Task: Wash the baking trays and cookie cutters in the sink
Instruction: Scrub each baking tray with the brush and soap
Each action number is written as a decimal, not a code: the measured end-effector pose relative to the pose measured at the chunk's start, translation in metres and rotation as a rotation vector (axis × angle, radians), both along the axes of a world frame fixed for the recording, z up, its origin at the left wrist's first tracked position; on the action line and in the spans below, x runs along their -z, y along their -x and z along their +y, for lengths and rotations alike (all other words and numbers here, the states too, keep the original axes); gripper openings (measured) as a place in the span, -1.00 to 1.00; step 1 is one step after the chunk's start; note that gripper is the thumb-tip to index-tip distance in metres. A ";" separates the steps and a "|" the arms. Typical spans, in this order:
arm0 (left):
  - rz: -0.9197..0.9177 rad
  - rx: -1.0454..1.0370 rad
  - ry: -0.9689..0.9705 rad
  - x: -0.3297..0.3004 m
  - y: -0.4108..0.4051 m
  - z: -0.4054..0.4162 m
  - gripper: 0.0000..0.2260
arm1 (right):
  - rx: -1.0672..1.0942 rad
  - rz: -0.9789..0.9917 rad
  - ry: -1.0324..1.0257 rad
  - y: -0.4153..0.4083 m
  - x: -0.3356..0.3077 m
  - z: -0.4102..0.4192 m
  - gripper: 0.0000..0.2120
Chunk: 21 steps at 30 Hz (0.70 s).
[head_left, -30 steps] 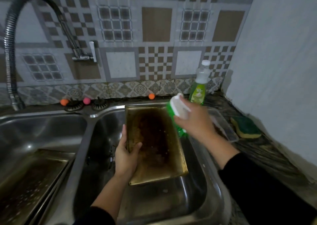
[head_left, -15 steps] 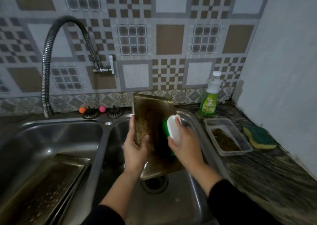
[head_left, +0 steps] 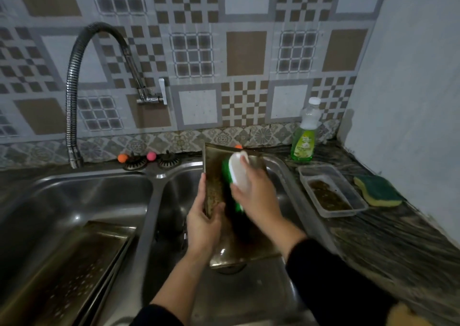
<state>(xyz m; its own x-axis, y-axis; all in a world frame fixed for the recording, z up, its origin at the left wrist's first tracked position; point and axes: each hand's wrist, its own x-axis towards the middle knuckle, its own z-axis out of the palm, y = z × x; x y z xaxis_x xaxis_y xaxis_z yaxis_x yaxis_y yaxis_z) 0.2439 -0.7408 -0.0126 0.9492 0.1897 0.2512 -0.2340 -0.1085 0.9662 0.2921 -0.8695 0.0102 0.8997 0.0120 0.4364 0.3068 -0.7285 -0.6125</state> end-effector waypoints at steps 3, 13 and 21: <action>-0.006 0.008 0.025 -0.006 -0.002 -0.007 -0.35 | -0.001 0.019 0.054 -0.029 -0.036 0.004 -0.33; -0.006 -0.038 0.096 -0.009 0.002 0.017 -0.60 | -0.101 -0.069 0.093 0.044 -0.022 0.024 -0.37; 0.007 -0.190 0.143 -0.014 0.002 0.031 -0.60 | -0.217 -0.139 0.137 0.069 -0.006 0.037 -0.51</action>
<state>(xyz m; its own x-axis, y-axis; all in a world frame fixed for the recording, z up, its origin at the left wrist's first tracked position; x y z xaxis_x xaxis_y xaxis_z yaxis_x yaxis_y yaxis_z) 0.2420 -0.7096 0.0011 0.8946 0.3984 0.2026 -0.2159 -0.0116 0.9763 0.2232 -0.8328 0.0160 0.8014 0.2656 0.5360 0.5388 -0.7097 -0.4539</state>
